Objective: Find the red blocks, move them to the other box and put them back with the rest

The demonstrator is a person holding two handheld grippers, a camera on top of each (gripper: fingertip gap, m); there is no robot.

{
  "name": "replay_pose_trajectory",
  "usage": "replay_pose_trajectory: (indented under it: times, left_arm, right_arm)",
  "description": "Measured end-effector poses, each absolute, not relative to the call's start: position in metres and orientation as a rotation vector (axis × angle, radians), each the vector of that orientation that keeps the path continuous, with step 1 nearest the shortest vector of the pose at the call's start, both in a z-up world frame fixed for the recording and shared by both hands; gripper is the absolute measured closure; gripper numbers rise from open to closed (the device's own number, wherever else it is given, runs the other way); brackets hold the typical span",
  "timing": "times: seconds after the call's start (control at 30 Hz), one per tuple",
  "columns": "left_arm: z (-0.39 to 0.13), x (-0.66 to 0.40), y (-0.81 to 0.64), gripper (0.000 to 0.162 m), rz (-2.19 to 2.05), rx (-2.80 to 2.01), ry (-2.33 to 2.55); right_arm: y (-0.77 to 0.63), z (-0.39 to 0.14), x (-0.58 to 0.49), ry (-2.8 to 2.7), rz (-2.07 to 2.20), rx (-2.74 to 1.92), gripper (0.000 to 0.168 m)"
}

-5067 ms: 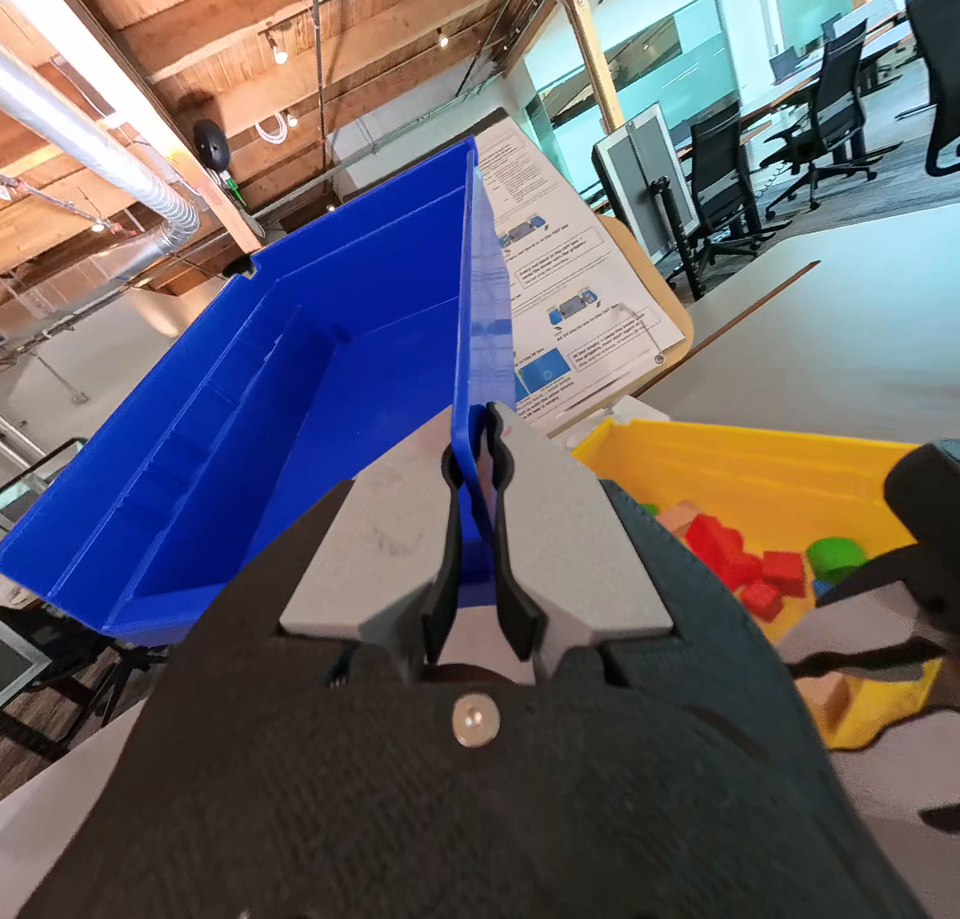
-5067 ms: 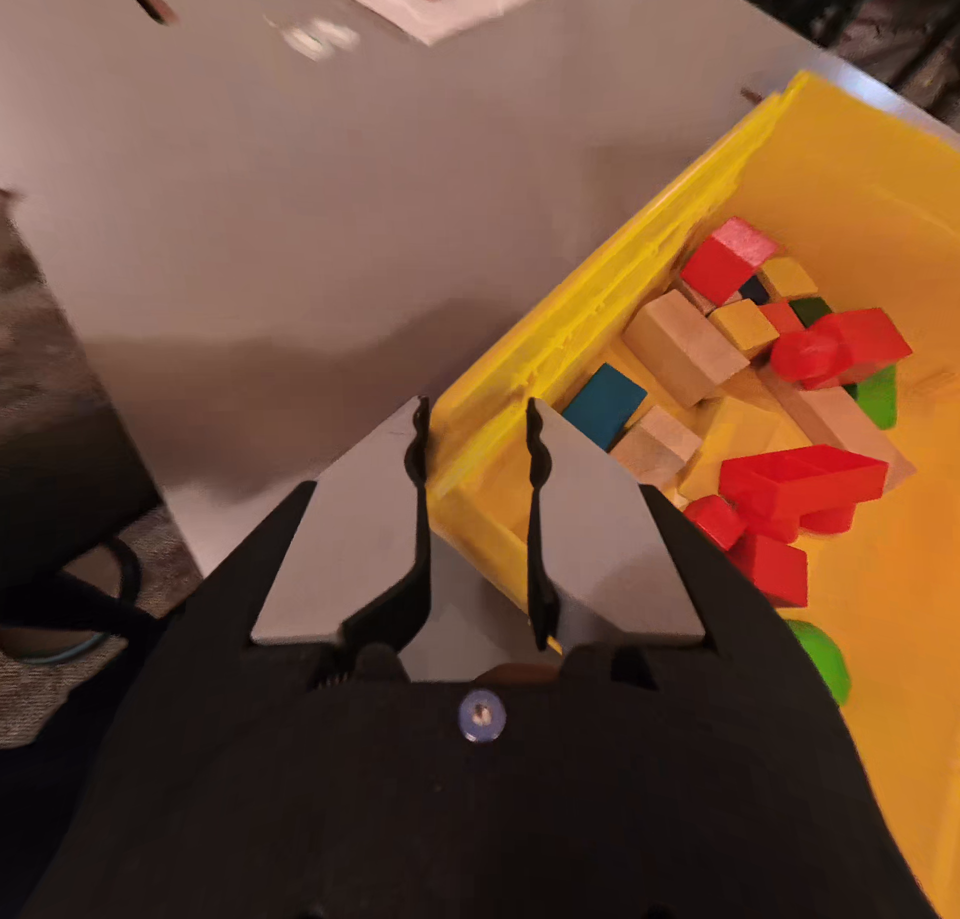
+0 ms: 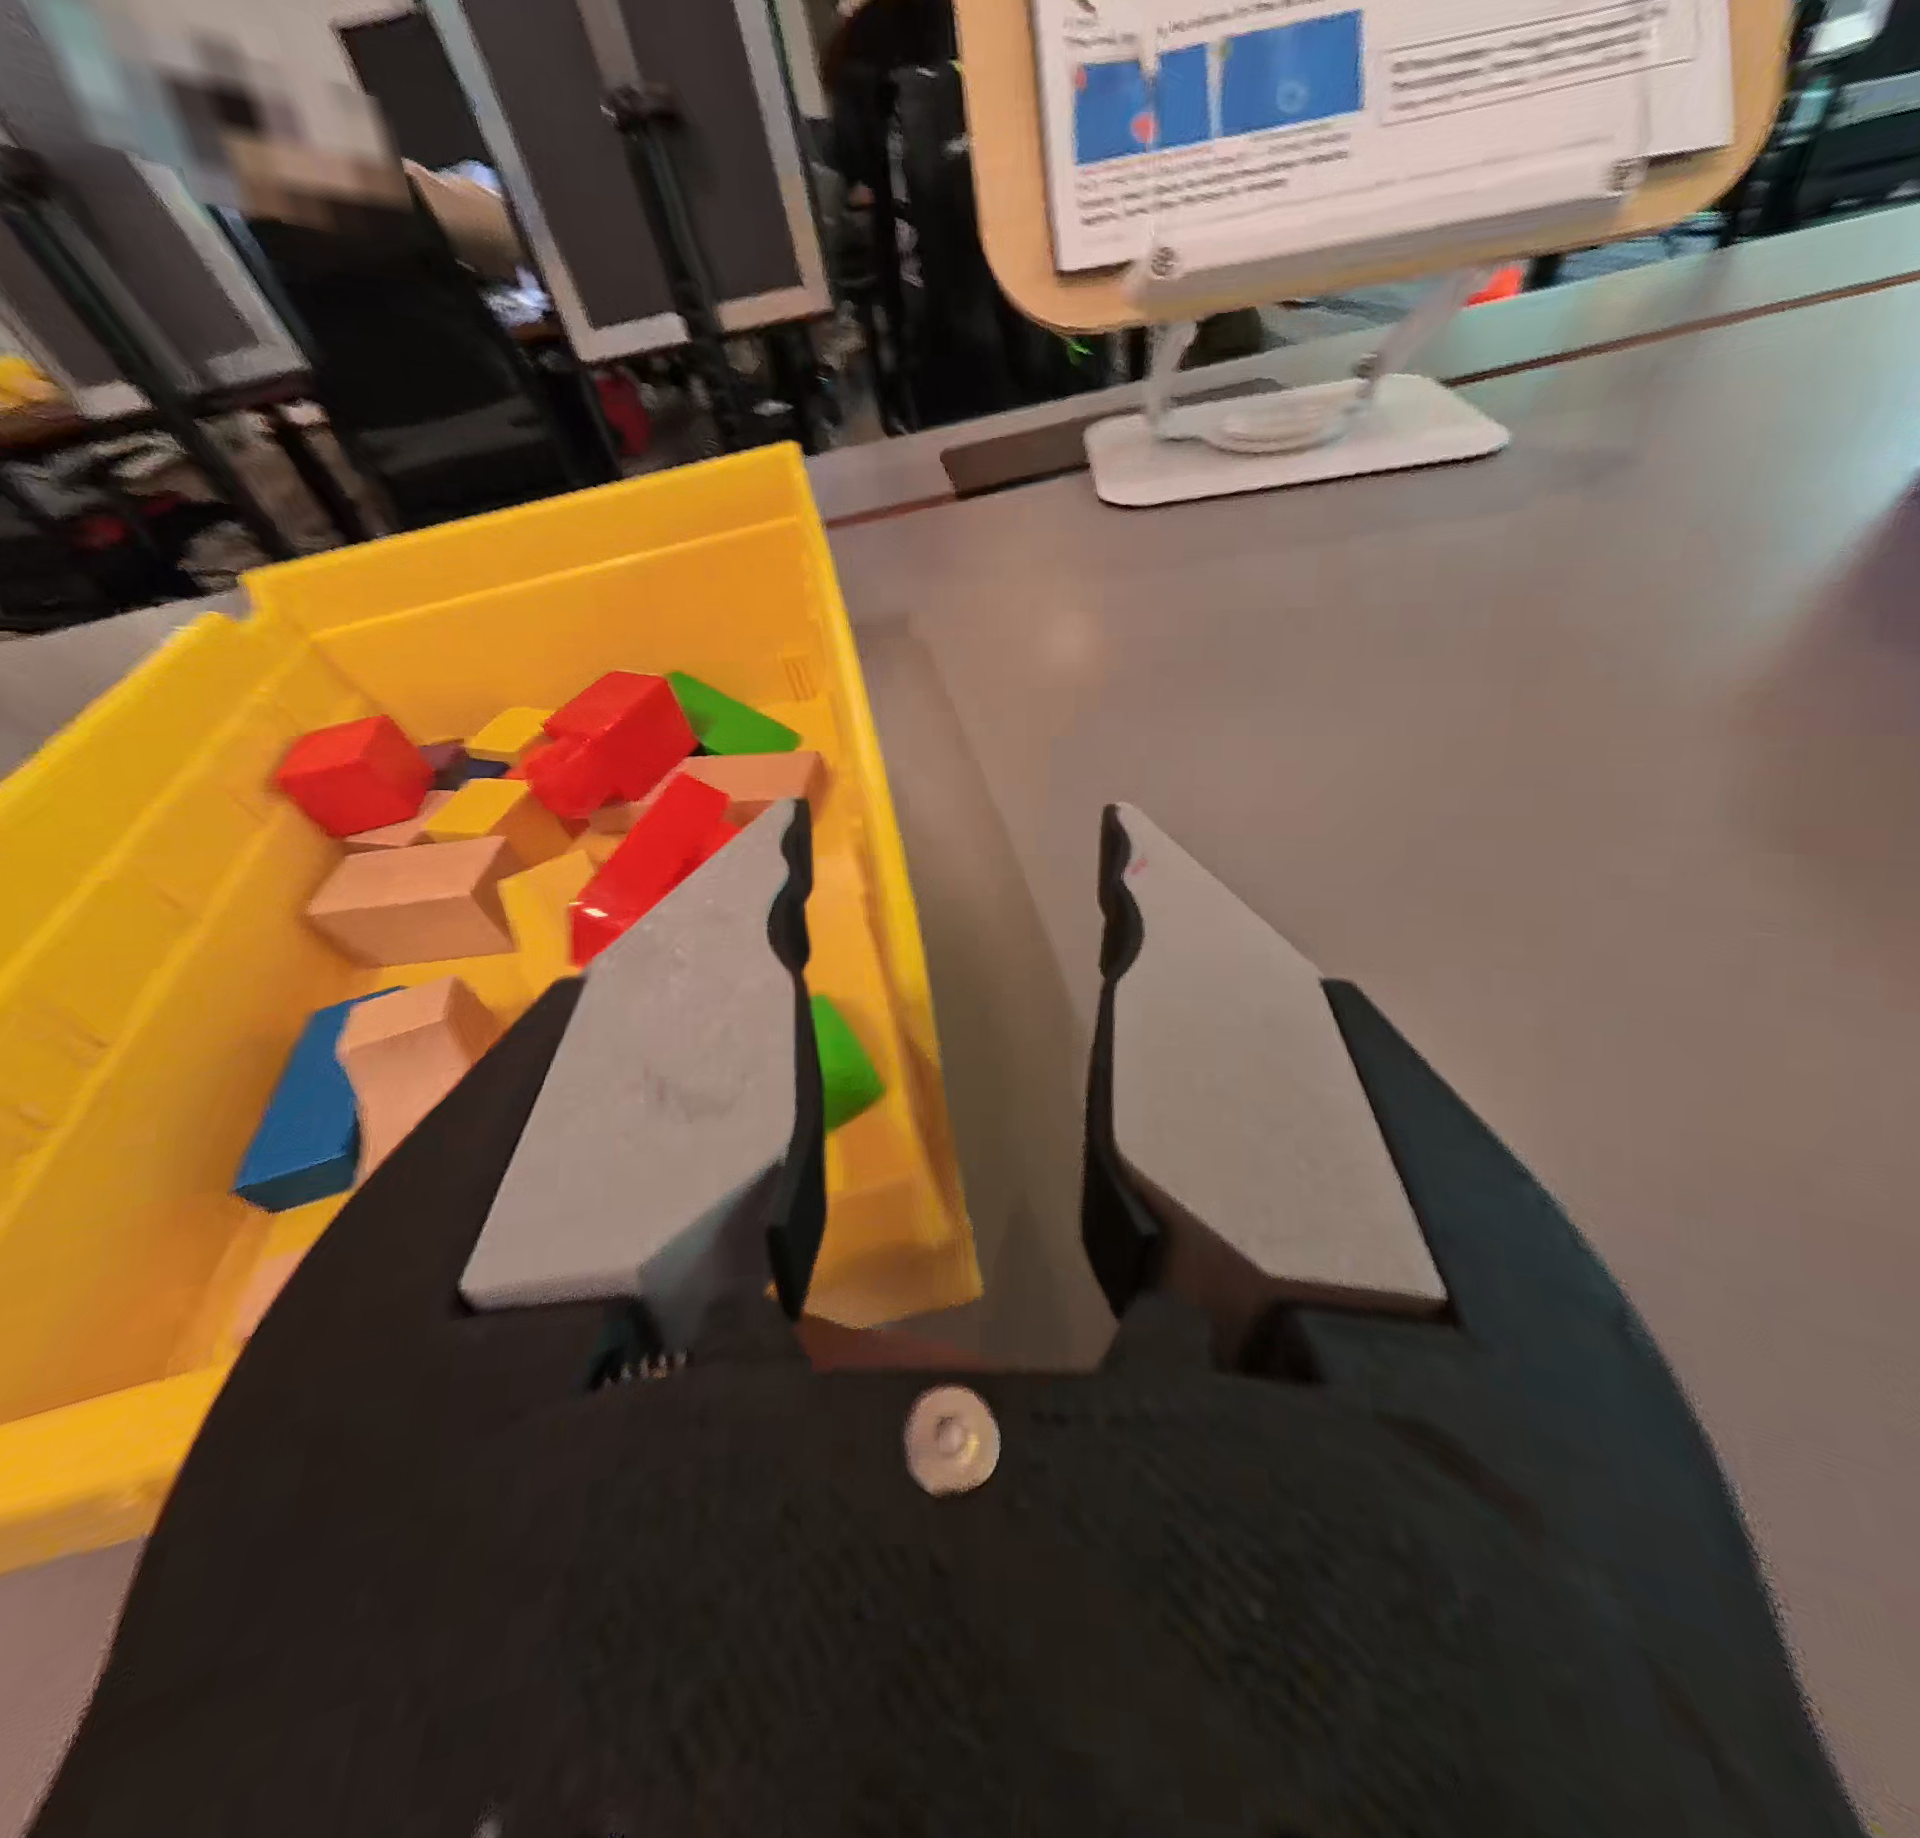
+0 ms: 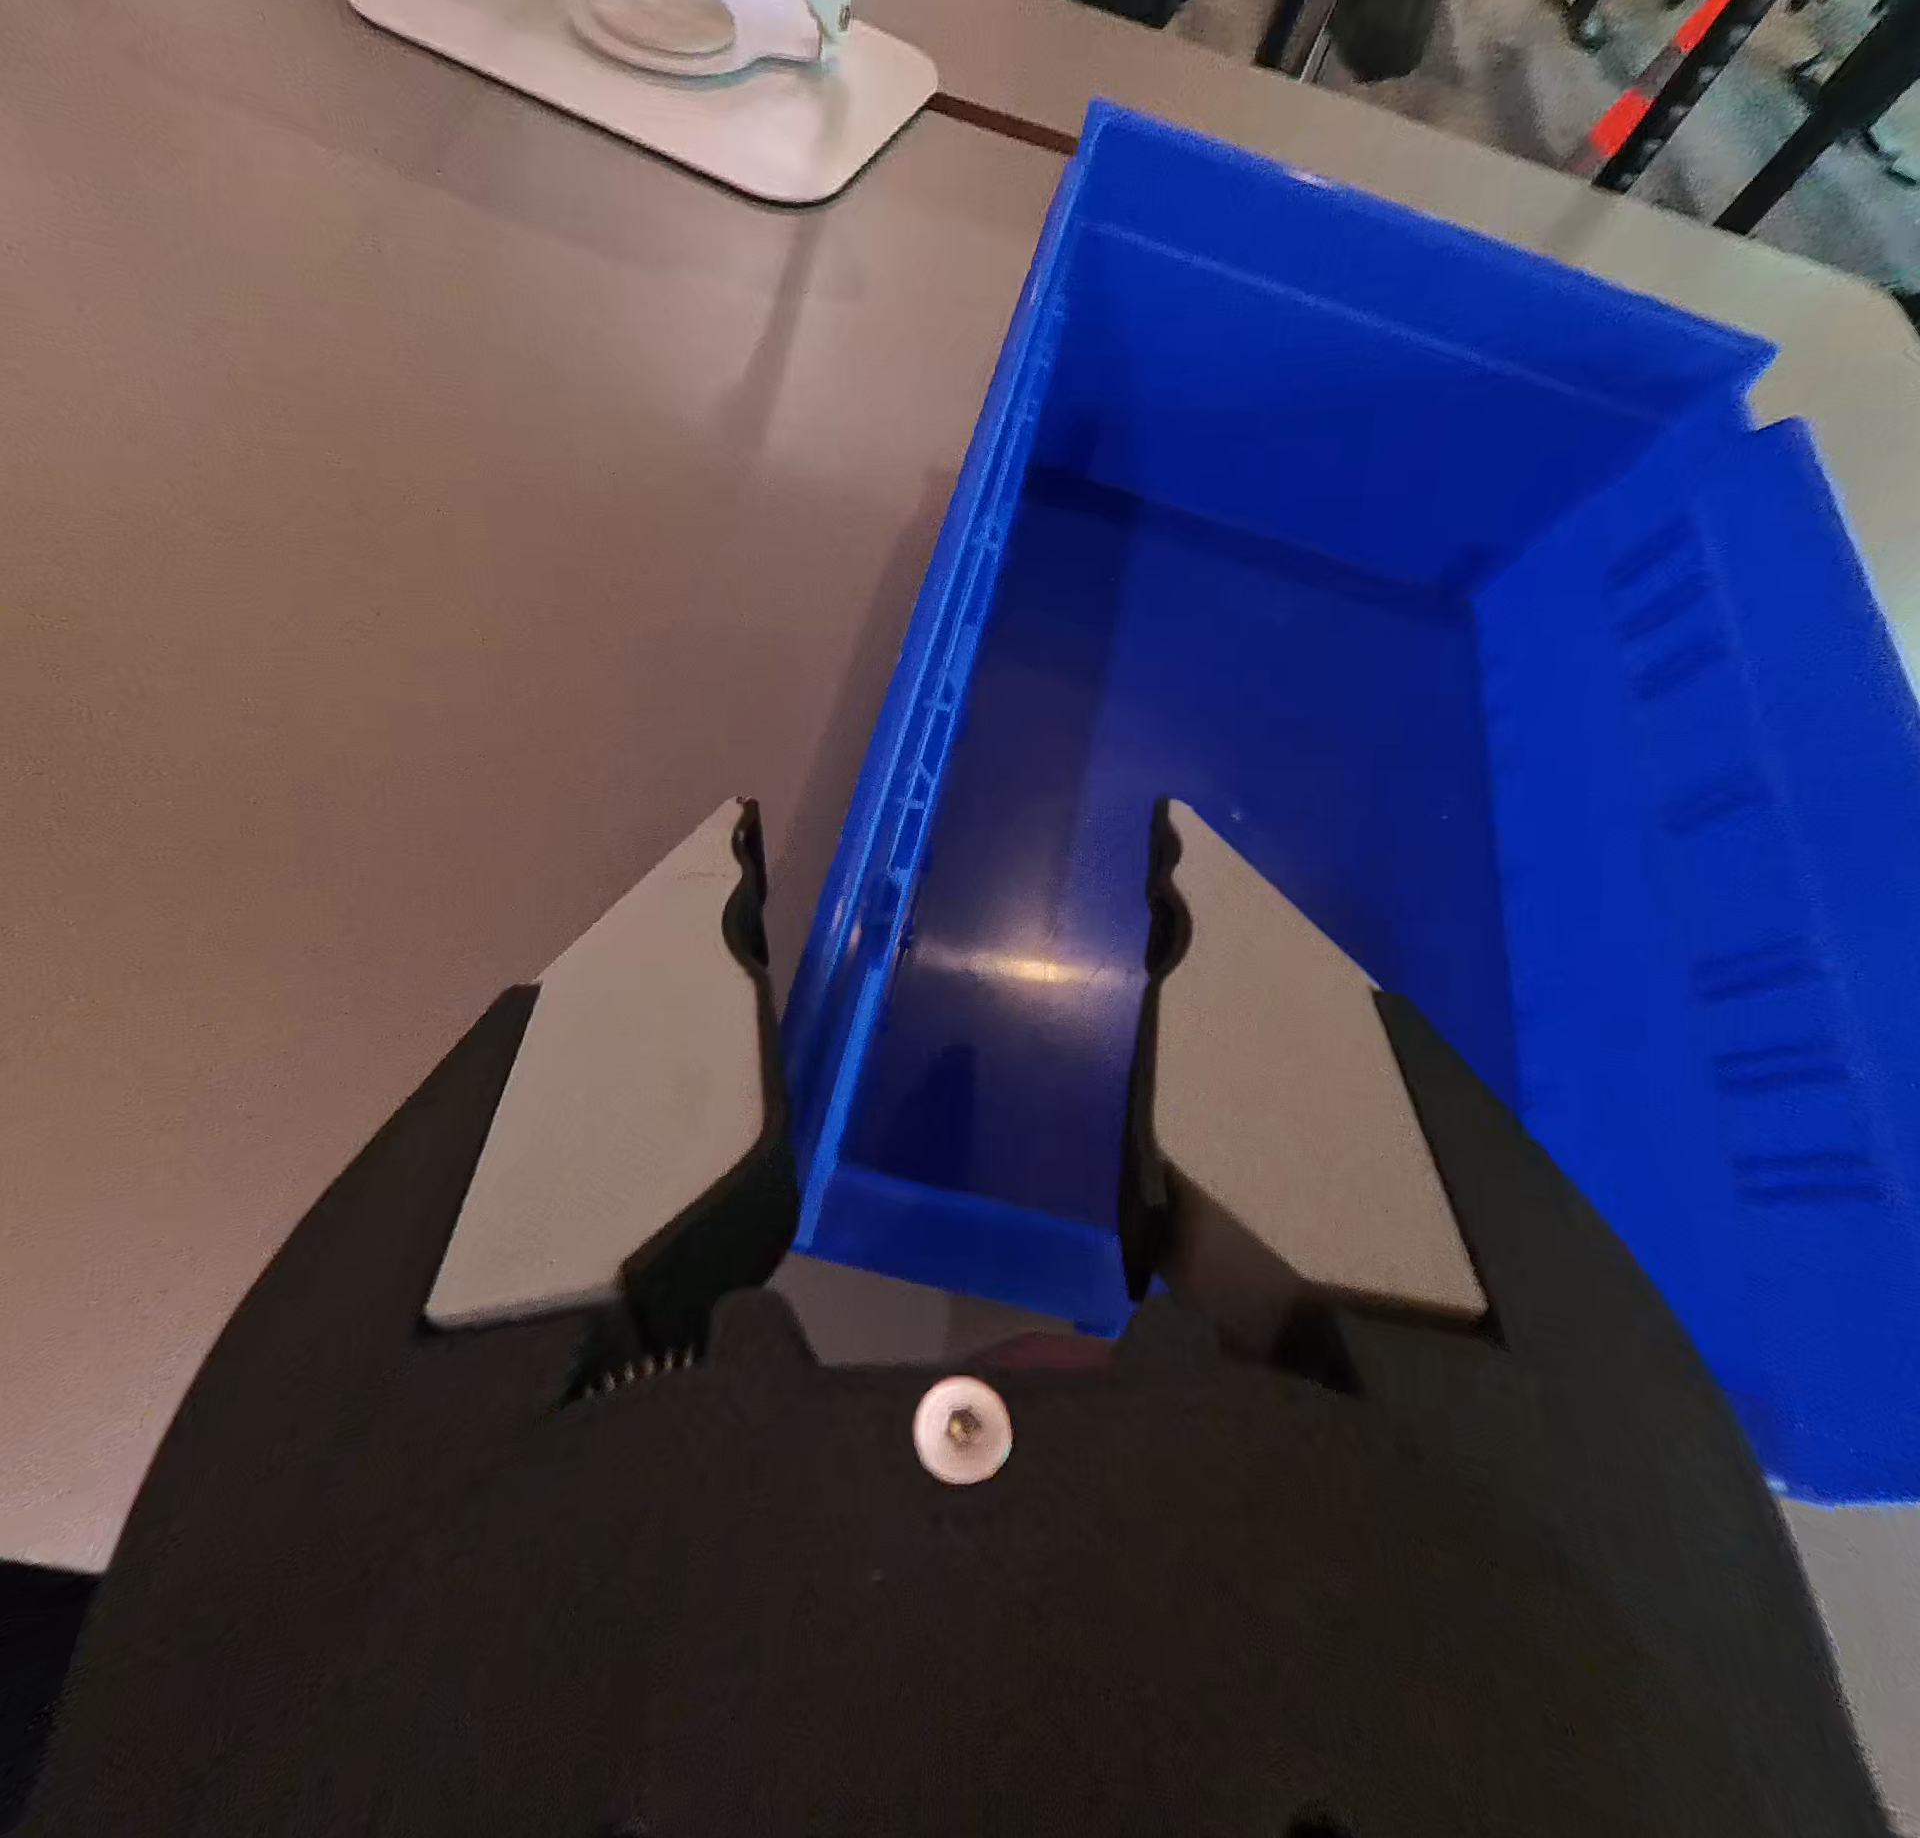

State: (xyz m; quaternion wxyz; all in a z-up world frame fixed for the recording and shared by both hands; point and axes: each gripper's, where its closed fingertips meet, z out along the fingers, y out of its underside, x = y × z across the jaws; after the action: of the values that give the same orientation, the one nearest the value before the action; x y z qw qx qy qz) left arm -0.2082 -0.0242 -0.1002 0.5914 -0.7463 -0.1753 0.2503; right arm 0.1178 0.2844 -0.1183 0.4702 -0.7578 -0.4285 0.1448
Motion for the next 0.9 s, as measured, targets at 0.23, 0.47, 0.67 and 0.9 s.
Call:
replay_pose_trajectory:
  times: [0.23,0.47,0.67,0.9]
  left_arm:
    - [-0.107,-0.237,-0.023,0.115,0.738,-1.745,-0.478]
    - [-0.112,-0.240,-0.026,0.161,0.724,-1.798,-0.460]
    - [-0.110,-0.237,-0.024,0.161,0.720,-1.809,-0.437]
    - [-0.113,-0.235,-0.004,0.156,0.685,-1.826,-0.411]
  right_arm:
    - [0.288,-0.117,0.111,-0.998,0.392,-1.828,0.104]
    - [0.279,-0.119,0.111,-1.028,0.414,-1.822,0.153]
    - [0.282,-0.119,0.112,-1.028,0.374,-1.813,0.160]
    - [0.298,-0.120,0.087,-1.043,0.333,-1.816,0.158]
